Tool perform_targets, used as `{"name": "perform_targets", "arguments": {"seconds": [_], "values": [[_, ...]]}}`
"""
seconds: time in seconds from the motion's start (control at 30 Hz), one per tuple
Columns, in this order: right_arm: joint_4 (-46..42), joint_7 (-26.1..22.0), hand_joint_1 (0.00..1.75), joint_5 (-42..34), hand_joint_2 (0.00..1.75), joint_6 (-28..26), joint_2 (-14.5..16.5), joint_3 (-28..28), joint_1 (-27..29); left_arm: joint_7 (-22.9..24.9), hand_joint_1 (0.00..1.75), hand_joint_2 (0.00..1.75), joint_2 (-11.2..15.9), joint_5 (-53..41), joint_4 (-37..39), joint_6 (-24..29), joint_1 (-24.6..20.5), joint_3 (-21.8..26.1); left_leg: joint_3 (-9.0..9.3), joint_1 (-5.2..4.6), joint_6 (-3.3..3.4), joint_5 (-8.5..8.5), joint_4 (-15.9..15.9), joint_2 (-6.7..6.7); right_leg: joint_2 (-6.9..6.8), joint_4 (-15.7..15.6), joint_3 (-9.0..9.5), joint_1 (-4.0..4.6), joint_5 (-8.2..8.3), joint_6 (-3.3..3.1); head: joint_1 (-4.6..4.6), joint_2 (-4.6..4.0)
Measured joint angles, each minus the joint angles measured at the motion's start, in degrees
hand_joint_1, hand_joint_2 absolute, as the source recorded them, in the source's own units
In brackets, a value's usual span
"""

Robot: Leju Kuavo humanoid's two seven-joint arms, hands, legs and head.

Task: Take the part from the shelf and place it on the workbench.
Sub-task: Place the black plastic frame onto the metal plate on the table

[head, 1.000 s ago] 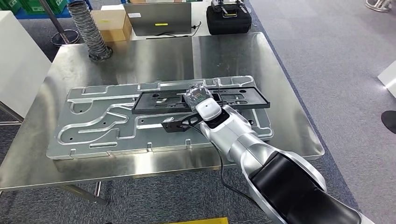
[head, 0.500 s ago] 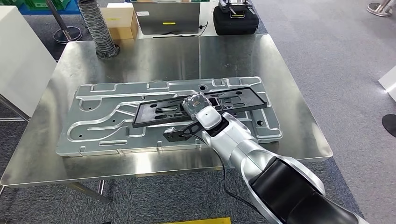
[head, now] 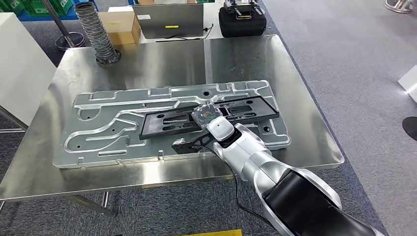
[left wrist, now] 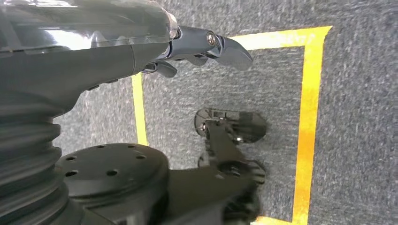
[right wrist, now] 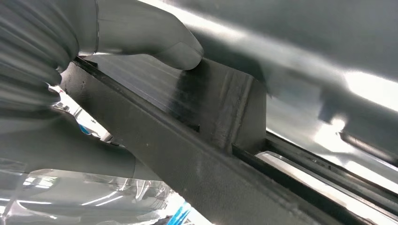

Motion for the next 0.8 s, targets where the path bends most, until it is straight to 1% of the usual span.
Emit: {"name": "perform_targets", "arguments": {"seconds": [0.03, 0.1, 0.13, 0.17, 0.2, 0.23, 0.3, 0.33, 0.37, 0.4, 0.43, 0.47, 0.5, 0.53, 0.57, 0.6, 0.63, 0.67, 0.7, 0.73, 0.77, 0.8], "values": [[0.0, -0.1, 1.75, 0.0, 1.75, -0.1, 0.0, 0.0, 0.0, 0.0, 0.00, 1.75, 0.0, 0.0, 0.0, 0.0, 0.0, -0.1, 0.91, -0.04, 0.31, 0.46, -1.9, -0.01, 0.03, 0.2, -0.14, 0.12, -0.08, 0.25, 0.00, 0.00], [0.0, -0.3, 0.87, -0.1, 0.87, -0.3, 0.0, 0.0, 0.0, 0.1, 0.00, 1.75, 0.0, 0.0, 0.0, 0.2, 0.0, -0.2, 0.99, -0.25, 1.04, 0.49, -2.4, -0.17, 0.05, 0.4, -0.37, 0.32, -0.02, 0.73, 0.01, 0.00], [0.0, -0.3, 0.44, -0.1, 0.44, -0.4, 0.0, 0.0, 0.0, 0.2, 0.00, 1.75, 0.0, 0.0, 0.0, 0.2, 0.1, -0.3, 0.96, -0.19, 1.35, 0.61, -2.4, -0.17, 0.10, 0.4, -0.39, 0.19, -0.13, 1.09, 0.01, 0.00], [0.0, -0.3, 0.00, -0.1, 0.00, -0.4, -0.1, 0.0, 0.0, 0.3, 0.00, 1.75, 0.0, 0.0, 0.0, 0.3, 0.1, -0.3, 0.98, -0.14, 1.68, 0.75, -2.5, -0.18, 0.12, 0.8, -0.58, 0.08, -0.61, 1.45, 0.01, 0.00], [0.0, -0.3, 0.00, -0.2, 0.00, -0.5, -0.1, -0.1, 0.0, 0.4, 0.00, 1.75, 0.1, 0.0, 0.0, 0.3, 0.0, -0.3, 1.00, -0.07, 2.00, 0.89, -2.7, -0.17, 0.14, 2.3, -1.19, -0.06, -1.66, 1.82, 0.02, 0.00], [0.0, -0.4, 0.00, -0.2, 0.00, -0.6, -0.1, -0.1, -0.1, 0.5, 0.00, 1.75, 0.1, 0.0, 0.0, 0.4, 0.0, -0.3, 1.00, 0.04, 2.25, 1.02, -2.8, -0.14, 0.15, 4.9, -2.37, -0.20, -3.27, 2.14, 0.02, 0.00], [0.0, -0.4, 0.00, -0.2, 0.00, -0.6, -0.1, -0.1, 0.0, 0.6, 0.00, 1.75, 0.1, 0.0, 0.0, 0.4, -0.1, -0.3, 0.87, -0.01, 2.48, 1.08, -2.8, -0.12, 0.08, 13.1, -6.10, -0.28, -7.00, 2.39, 0.02, 0.00], [0.1, -0.4, 0.00, -0.2, 0.00, -0.6, -0.1, -0.1, 0.2, 0.6, 0.00, 1.75, 0.1, 0.0, 0.0, 0.5, 0.0, -0.3, 0.82, -0.07, 2.52, 1.09, -2.8, -0.12, 0.06, 16.4, -7.63, -0.29, -8.04, 2.39, 0.02, 0.00], [0.1, -0.4, 0.00, -0.3, 0.00, -0.6, -0.1, -0.1, 0.3, 0.7, 0.00, 1.75, 0.1, 0.0, 0.0, 0.5, 0.0, -0.3, 0.79, -0.16, 2.55, 1.10, -2.8, -0.14, 0.06, 17.8, -8.27, -0.26, -8.08, 2.27, 0.02, 0.00], [0.1, -0.4, 0.00, -0.3, 0.00, -0.6, -0.2, -0.1, 0.4, 0.7, 0.00, 1.75, 0.1, 0.0, 0.0, 0.5, 0.0, -0.3, 0.80, -0.27, 2.56, 1.11, -2.8, -0.18, 0.06, 16.6, -7.65, -0.18, -6.97, 2.01, 0.02, 0.00], [0.2, -0.5, 0.00, -0.4, 0.00, -0.6, -0.2, -0.1, 0.4, 0.7, 0.00, 1.75, 0.1, 0.0, 0.0, 0.5, 0.0, -0.3, 0.86, -0.39, 2.56, 1.12, -2.8, -0.22, 0.07, 13.1, -5.86, -0.04, -5.09, 1.59, 0.02, 0.00], [0.2, -0.5, 0.00, -0.4, 0.00, -0.6, -0.2, -0.1, 0.4, 0.7, 0.00, 1.75, 0.0, 0.0, 0.0, 0.5, 0.0, -0.3, 0.91, -0.48, 2.55, 1.12, -2.8, -0.25, 0.08, 8.5, -3.51, 0.21, -3.26, 0.97, 0.02, 0.00], [0.2, -0.5, 0.00, -0.4, 0.00, -0.7, -0.2, -0.2, 0.3, 0.7, 0.00, 1.75, -0.1, 0.0, 0.0, 0.5, 0.0, -0.4, 0.91, -0.60, 2.47, 1.14, -2.8, -0.27, 0.01, 4.4, -1.44, 0.46, -1.86, 0.44, 0.02, 0.00], [0.2, -0.6, 0.00, -0.4, 0.00, -0.7, -0.2, -0.2, 0.2, 0.7, 0.00, 1.31, -0.2, -0.1, 0.1, 0.5, 0.0, -0.4, 0.87, -0.62, 2.29, 1.17, -2.8, -0.26, -0.07, 1.7, -0.09, 0.74, -1.07, 0.05, 0.02, 0.00], [0.2, -0.6, 0.00, -0.4, 0.00, -0.8, -0.2, -0.2, 0.2, 0.6, 0.00, 0.87, -0.2, -0.1, 0.1, 0.5, 0.0, -0.4, 0.83, -0.58, 2.07, 1.19, -2.8, -0.23, -0.13, 0.4, 0.49, 0.95, -0.87, -0.19, 0.02, 0.00], [0.2, -0.6, 0.00, -0.5, 0.00, -0.8, -0.2, -0.3, 0.2, 0.6, 0.00, 0.44, -0.3, -0.2, 0.1, 0.5, 0.0, -0.4, 0.82, -0.55, 1.76, 1.25, -2.9, -0.21, -0.18, 0.2, 0.51, 1.06, -0.80, -0.23, 0.02, 0.00], [0.1, -0.7, 0.00, -0.5, 0.00, -0.9, -0.2, -0.4, 0.2, 0.6, 0.00, 0.00, -0.3, -0.2, 0.1, 0.5, 0.0, -0.4, 0.87, -0.56, 1.42, 1.27, -3.0, -0.17, -0.15, -0.1, 0.58, 1.00, -0.61, -0.33, 0.01, 0.00], [0.1, -0.8, 0.00, -0.6, 0.00, -0.9, -0.2, -0.4, 0.2, 0.6, 0.00, 0.00, -0.3, -0.2, 0.1, 0.5, 0.0, -0.4, 0.87, -0.58, 1.14, 1.08, -2.9, -0.14, -0.17, -0.5, 0.80, 0.82, -0.38, -0.44, 0.01, 0.00], [0.1, -0.9, 0.00, -0.7, 0.00, -1.0, -0.2, -0.6, 0.2, 0.6, 0.00, 0.00, -0.3, -0.2, 0.1, 0.5, 0.0, -0.4, 0.57, -0.60, 0.81, 0.42, -2.1, -0.13, -0.21, -1.0, 1.05, 0.61, -0.13, -0.60, 0.01, 0.00], [0.1, -1.1, 0.00, -1.0, 0.00, -1.3, -0.2, -0.7, 0.1, 0.6, 0.00, 0.00, -0.2, -0.2, 0.1, 0.4, 0.0, -0.5, -0.23, -0.59, 0.53, -0.85, -0.2, -0.13, -0.28, -1.4, 1.29, 0.39, 0.10, -0.75, 0.00, 0.00], [0.1, -1.4, 0.00, -1.2, 0.00, -1.5, -0.1, -0.8, 0.2, 0.6, 0.00, 0.00, -0.2, -0.2, 0.1, 0.4, 0.0, -0.5, -1.60, -0.42, 0.31, -2.59, 2.9, -0.12, -0.35, -1.6, 1.40, 0.34, 0.20, -0.84, 0.01, 0.00], [0.1, -1.6, 0.00, -1.5, 0.00, -1.8, -0.1, -1.0, 0.2, 0.7, 0.00, 0.00, -0.2, -0.2, 0.1, 0.4, 0.0, -0.5, -3.39, -0.31, 0.10, -4.45, 6.8, -0.12, -0.37, -1.6, 1.38, 0.34, 0.21, -0.94, 0.00, 0.00]]}}
